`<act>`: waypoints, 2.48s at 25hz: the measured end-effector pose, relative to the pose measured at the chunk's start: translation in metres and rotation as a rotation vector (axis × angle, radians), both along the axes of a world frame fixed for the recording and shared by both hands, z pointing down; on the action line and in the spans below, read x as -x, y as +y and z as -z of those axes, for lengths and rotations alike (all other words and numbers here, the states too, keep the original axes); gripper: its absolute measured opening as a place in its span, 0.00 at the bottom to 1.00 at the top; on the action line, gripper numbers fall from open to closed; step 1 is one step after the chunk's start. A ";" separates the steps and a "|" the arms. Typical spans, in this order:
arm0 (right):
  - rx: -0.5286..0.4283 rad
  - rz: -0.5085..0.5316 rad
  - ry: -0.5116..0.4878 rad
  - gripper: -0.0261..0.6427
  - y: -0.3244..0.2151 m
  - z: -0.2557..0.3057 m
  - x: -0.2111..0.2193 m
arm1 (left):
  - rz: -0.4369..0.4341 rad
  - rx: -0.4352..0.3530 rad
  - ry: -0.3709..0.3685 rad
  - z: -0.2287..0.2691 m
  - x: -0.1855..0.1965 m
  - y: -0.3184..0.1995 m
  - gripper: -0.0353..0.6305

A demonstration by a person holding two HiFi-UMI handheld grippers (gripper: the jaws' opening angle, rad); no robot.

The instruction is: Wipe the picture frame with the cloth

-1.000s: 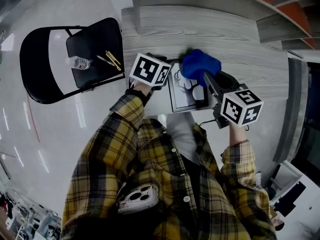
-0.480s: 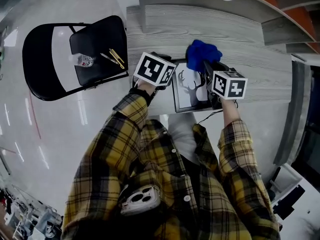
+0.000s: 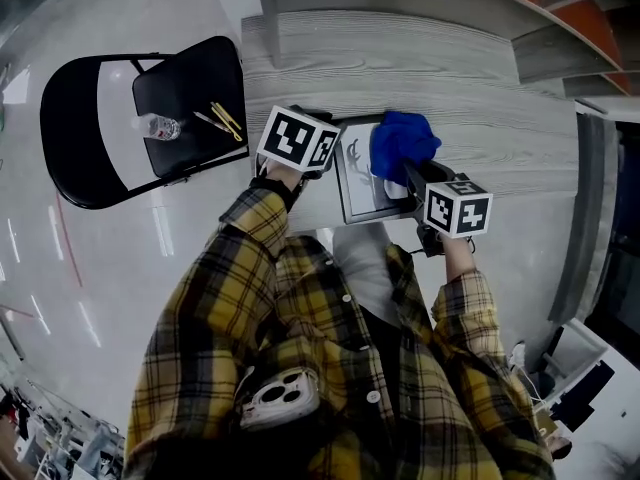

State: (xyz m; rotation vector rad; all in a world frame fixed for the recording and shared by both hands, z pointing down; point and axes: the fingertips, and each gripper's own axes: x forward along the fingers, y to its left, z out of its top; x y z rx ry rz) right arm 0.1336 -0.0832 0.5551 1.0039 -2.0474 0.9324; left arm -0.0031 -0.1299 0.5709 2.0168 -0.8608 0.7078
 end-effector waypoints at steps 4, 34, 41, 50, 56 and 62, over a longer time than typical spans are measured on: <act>0.033 -0.003 0.001 0.11 0.030 0.000 -0.010 | 0.002 0.000 0.002 0.000 0.000 0.000 0.23; -0.250 -0.139 -0.284 0.11 0.034 0.147 -0.003 | 0.085 -0.040 0.167 0.047 0.020 -0.005 0.23; -0.406 -0.112 -0.400 0.11 0.022 0.222 0.020 | 0.014 -0.213 0.373 0.158 0.013 0.016 0.18; -0.559 0.007 -0.455 0.11 0.025 0.286 0.046 | -0.160 -0.388 0.331 0.246 0.015 0.069 0.06; -0.567 0.068 -0.428 0.11 0.032 0.290 0.060 | -0.166 -0.436 0.294 0.264 0.028 0.087 0.06; -0.552 0.118 -0.420 0.11 0.040 0.285 0.074 | -0.175 -0.466 0.278 0.266 0.028 0.089 0.06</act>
